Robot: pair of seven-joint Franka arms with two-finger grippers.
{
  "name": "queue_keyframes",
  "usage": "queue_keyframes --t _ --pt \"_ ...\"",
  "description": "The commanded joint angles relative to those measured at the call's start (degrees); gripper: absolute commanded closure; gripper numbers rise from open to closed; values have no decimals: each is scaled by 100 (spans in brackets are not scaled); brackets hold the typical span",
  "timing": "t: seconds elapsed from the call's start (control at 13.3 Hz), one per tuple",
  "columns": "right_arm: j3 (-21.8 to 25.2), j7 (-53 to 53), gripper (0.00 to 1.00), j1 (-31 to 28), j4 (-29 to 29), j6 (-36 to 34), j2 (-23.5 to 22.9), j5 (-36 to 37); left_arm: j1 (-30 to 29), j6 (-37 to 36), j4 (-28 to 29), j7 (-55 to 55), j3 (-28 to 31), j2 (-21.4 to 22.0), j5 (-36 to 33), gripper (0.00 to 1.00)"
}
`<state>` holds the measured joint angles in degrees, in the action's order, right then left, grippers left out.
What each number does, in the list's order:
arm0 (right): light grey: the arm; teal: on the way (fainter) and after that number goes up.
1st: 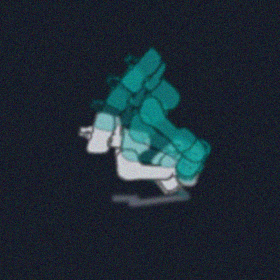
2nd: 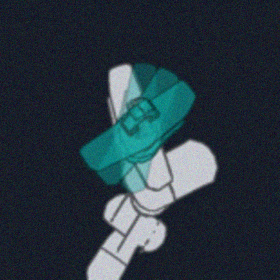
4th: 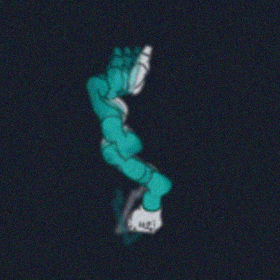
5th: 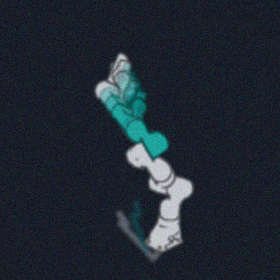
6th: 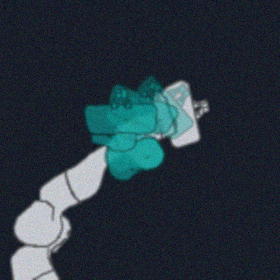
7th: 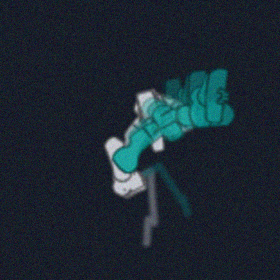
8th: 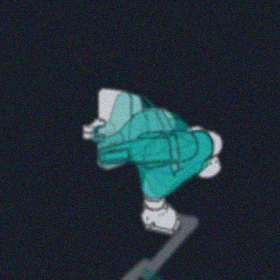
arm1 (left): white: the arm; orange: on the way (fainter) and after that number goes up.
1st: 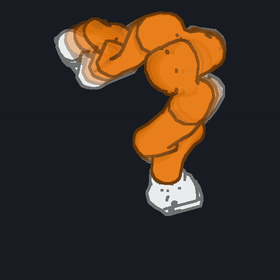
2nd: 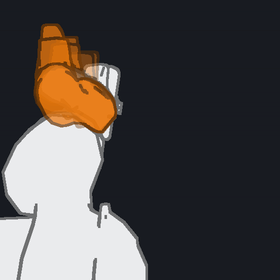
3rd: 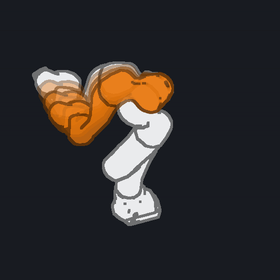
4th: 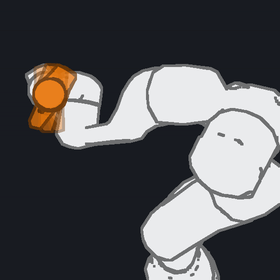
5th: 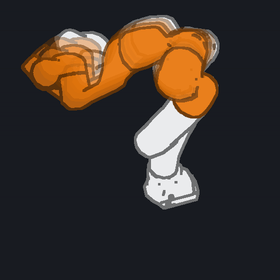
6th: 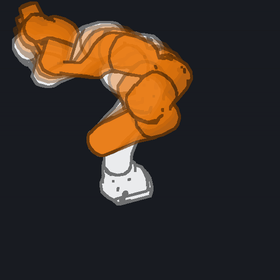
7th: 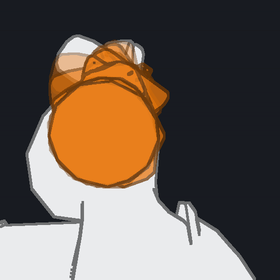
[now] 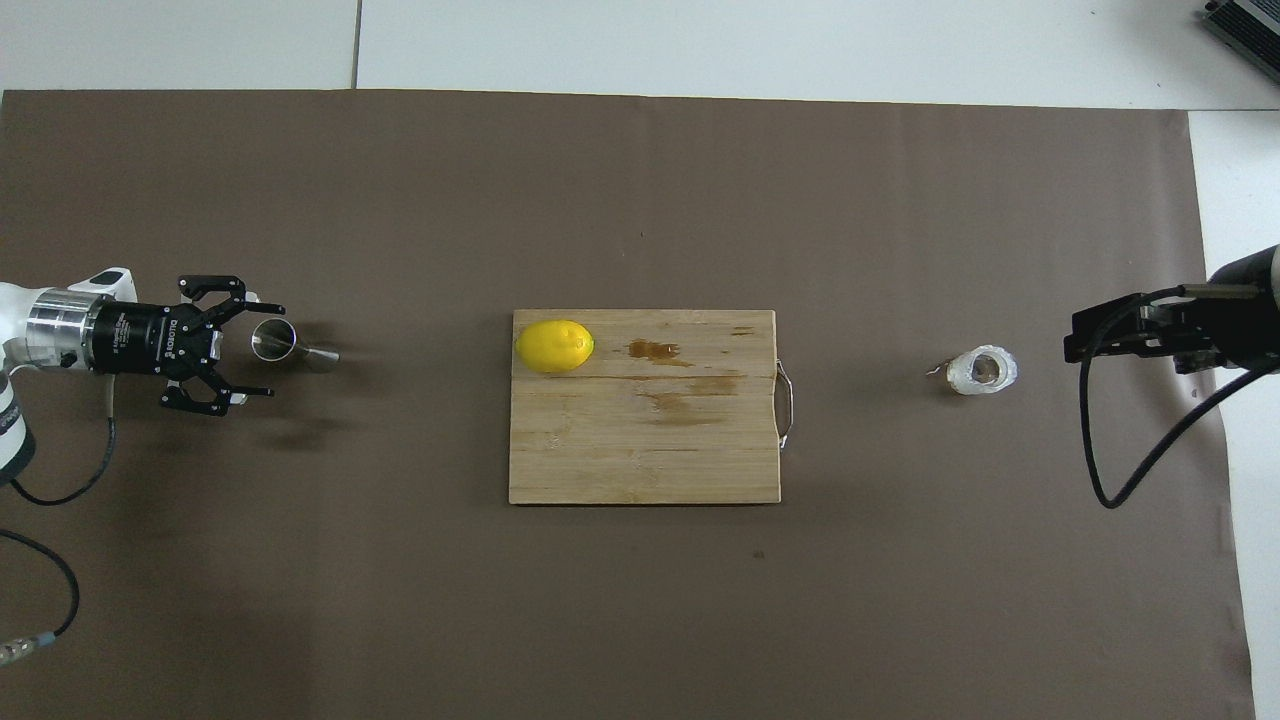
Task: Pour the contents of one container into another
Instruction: 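Close the left gripper around the small metal cup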
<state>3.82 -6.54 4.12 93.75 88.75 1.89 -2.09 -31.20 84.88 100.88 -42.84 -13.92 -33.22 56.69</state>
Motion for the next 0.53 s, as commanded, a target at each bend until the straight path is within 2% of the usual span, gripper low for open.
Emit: queue_keyframes --t 0.0,0.45 --pt "40 118 0 -25 91 -7 110 -116 -71 81 81 -49 -76 9 123 0" --pt "40 109 0 -25 91 -7 110 -116 -80 72 90 -83 -76 9 123 0"
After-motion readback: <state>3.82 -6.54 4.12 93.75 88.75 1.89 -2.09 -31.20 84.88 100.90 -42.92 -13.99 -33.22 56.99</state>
